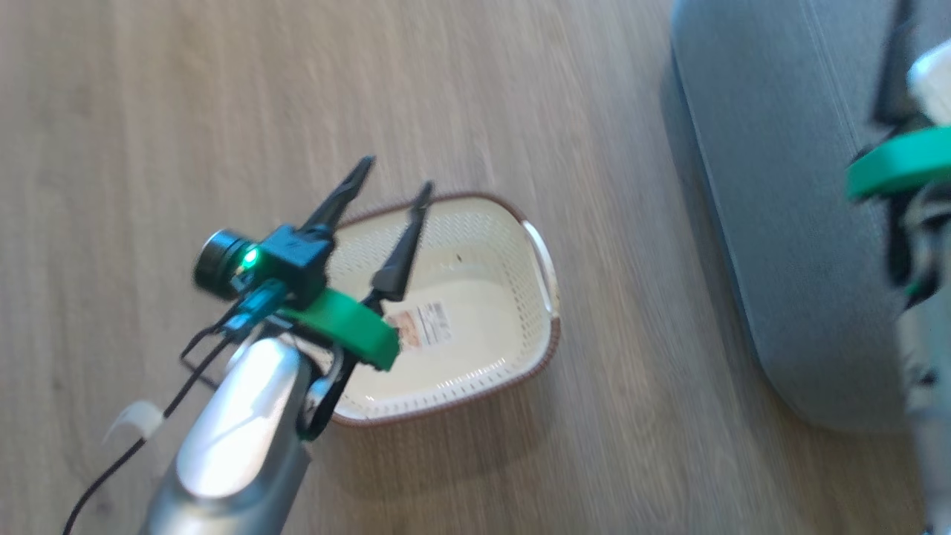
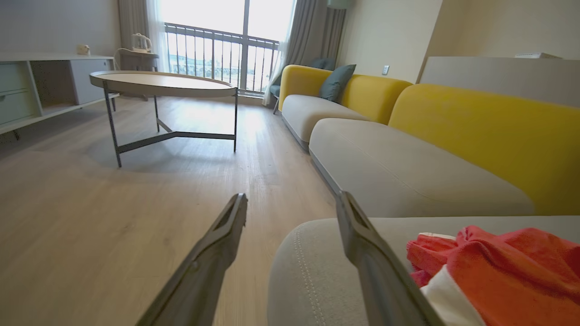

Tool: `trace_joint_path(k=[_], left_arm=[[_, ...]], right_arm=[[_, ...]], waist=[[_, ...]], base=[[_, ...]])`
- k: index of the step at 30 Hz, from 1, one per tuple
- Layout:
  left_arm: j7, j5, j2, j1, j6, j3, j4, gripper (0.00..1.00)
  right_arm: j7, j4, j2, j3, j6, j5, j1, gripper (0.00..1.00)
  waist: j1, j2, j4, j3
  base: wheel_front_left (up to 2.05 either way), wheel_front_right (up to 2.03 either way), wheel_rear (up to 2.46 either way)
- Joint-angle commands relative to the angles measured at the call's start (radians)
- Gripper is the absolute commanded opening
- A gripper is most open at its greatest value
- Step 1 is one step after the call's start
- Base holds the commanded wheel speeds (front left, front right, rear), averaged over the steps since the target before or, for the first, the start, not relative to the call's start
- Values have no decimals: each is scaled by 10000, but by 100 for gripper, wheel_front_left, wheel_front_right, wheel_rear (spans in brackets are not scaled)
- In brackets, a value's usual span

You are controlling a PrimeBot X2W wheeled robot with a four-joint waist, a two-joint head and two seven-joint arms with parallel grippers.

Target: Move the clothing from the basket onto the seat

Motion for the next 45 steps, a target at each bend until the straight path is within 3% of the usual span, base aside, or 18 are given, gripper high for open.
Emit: trace_joint_path(k=[1, 6, 19, 30, 39, 45], left_arm=[[-49, 85, 27, 79, -59, 548, -219, 100], [-49, 228, -134, 766, 13, 1686, -15, 100], [-49, 624, -465, 2648, 321, 3924, 26, 100], [-49, 946, -587, 3700, 668, 4542, -64, 100], [-49, 946, -599, 4096, 1130, 4612, -438, 100], [-49, 771, -600, 4209, 1126, 4570, -375, 100]], right_arm=[[-46, -396, 73, 254, 21, 2, 258, 100], [-47, -596, 375, 1127, 21, -24, 1172, 100], [-47, -514, 1236, 1538, 21, 274, 3507, 100], [-47, -792, 1656, 1681, 21, 102, 5204, 100], [-47, -884, 1777, 1540, 21, -47, 5652, 100], [-47, -898, 1819, 1549, 21, -152, 5701, 100]], waist=[[0, -1, 502, -625], [0, -1, 850, -1326], [0, -1, 965, -2676], [0, -1, 1091, -3443], [0, -1, 1199, -3586], [0, -1, 1150, -3534]], base=[[0, 0, 0], [0, 0, 0], [0, 0, 0], [0, 0, 0], [0, 0, 0], [0, 0, 0]])
